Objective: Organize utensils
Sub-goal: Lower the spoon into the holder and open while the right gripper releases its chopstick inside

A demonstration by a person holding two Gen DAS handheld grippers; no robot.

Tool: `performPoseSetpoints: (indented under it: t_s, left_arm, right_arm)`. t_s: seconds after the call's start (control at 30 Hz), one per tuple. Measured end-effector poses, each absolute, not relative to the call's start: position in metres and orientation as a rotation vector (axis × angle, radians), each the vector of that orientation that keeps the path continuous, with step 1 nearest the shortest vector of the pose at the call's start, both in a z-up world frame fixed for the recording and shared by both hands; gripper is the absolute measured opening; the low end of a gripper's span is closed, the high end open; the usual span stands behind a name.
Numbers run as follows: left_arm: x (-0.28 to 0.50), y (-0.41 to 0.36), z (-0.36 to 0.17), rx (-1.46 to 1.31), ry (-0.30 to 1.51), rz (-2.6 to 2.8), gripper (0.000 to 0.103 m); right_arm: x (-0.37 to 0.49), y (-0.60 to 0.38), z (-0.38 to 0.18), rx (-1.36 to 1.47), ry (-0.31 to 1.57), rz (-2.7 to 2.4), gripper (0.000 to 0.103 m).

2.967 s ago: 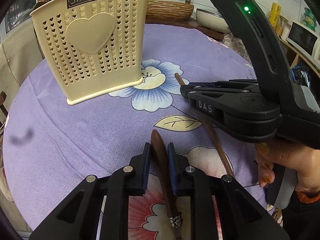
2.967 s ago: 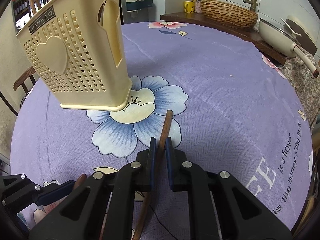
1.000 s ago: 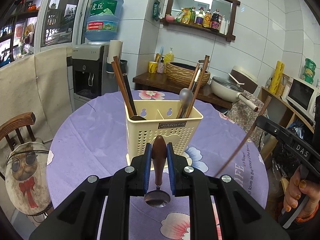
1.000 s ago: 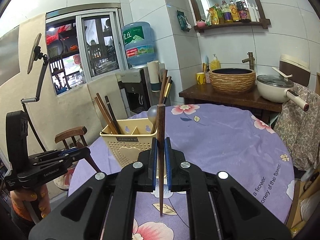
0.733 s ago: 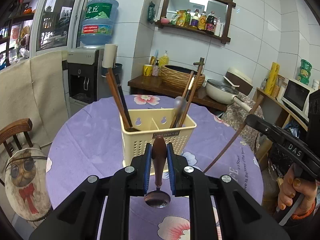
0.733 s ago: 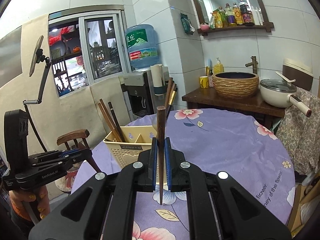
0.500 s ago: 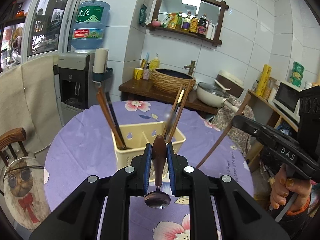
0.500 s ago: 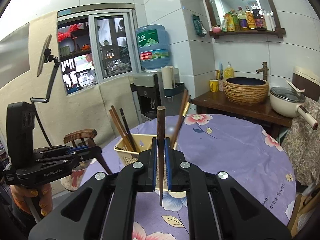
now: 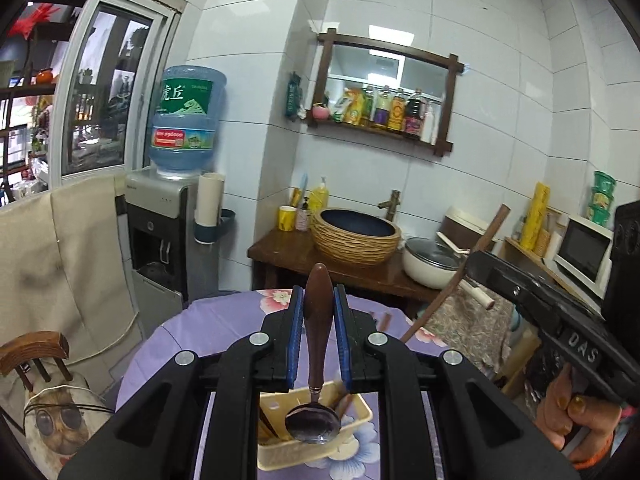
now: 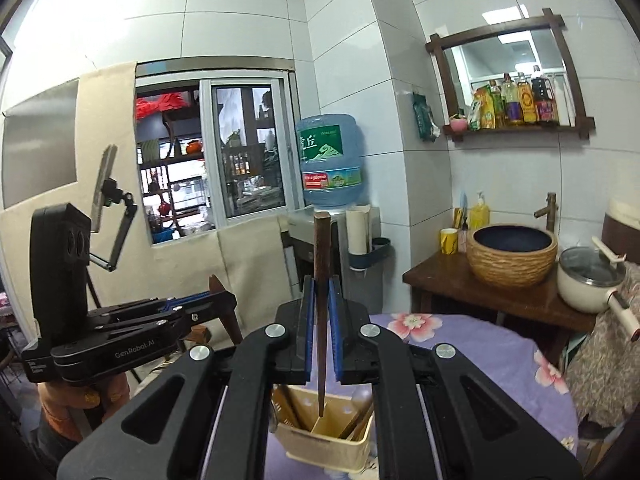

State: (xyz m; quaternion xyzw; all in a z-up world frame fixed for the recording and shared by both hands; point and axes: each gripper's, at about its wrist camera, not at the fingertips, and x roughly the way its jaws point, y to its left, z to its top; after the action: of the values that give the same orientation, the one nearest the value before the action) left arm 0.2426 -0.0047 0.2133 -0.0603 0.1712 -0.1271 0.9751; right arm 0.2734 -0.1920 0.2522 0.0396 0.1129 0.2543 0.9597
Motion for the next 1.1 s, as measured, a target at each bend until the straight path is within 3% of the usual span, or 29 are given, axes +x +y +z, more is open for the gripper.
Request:
performPoseSetpoints:
  t_s: [0.43,0.87,0.9,0.93,0.97,1.0,1.07,1.1]
  left_arm:
    - [0.289,-0.006,0.115,-0.132,0.504,-0.167,0.015]
    - [0.292,-0.01,0.105,-0.113,0.487,-0.156,0.016]
    - [0.292,-0.01,0.105,-0.114,0.485,-0.158,0.018]
    - [0.291,-0.01,0.105,-0.116,0.481,-0.16,0.029]
    - [0.29,-0.01,0.105,-0.119,0.474,-0.159,0.049]
    - [0.286,-0.008,0.106,-0.128,0.456,-0.156,0.057]
    - [0.279,-0.007,0.11,-0.137,0.426,-0.159,0.062]
    - [0.276,-0.007,0.111,-0.13,0.419,-0.156,0.063]
  right_arm:
    - [0.307,-0.17,0.154,0.036,0.377,0.454,0.008]
    - [0.316,-0.173,0.117,0.067,0.425,0.43,0.008]
    - [0.315,-0.173,0.115,0.06,0.423,0.429,0.008]
    - [0.314,-0.172,0.114,0.056,0.417,0.43,0.008]
    - [0.313,-0.173,0.113,0.056,0.407,0.43,0.008]
    - [0.312,-0.173,0.112,0.05,0.398,0.426,0.009]
    - [0.31,-0.176,0.109,0.045,0.387,0.406,0.016]
    - [0.309,-0.178,0.108,0.049,0.384,0.399,0.026]
